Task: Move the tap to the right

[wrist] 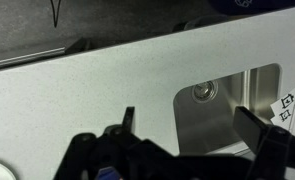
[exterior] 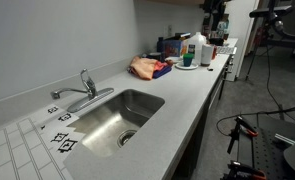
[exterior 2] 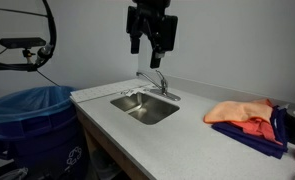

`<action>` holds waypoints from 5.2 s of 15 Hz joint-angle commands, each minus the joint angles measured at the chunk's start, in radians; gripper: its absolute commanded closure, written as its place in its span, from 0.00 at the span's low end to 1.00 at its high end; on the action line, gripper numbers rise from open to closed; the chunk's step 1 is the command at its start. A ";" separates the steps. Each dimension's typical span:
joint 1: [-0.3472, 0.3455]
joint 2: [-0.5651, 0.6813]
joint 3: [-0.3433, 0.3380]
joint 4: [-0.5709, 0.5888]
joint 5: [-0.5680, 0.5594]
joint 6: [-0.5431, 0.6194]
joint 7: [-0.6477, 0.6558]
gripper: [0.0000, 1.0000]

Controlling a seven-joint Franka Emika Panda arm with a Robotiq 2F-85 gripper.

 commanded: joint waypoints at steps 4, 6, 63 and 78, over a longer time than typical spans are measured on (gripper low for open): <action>-0.032 0.005 0.025 0.003 0.012 -0.004 -0.012 0.00; -0.032 0.005 0.025 0.003 0.012 -0.004 -0.012 0.00; 0.172 0.476 0.385 0.107 0.025 0.584 -0.014 0.00; 0.192 0.686 0.475 0.275 0.095 0.776 -0.048 0.00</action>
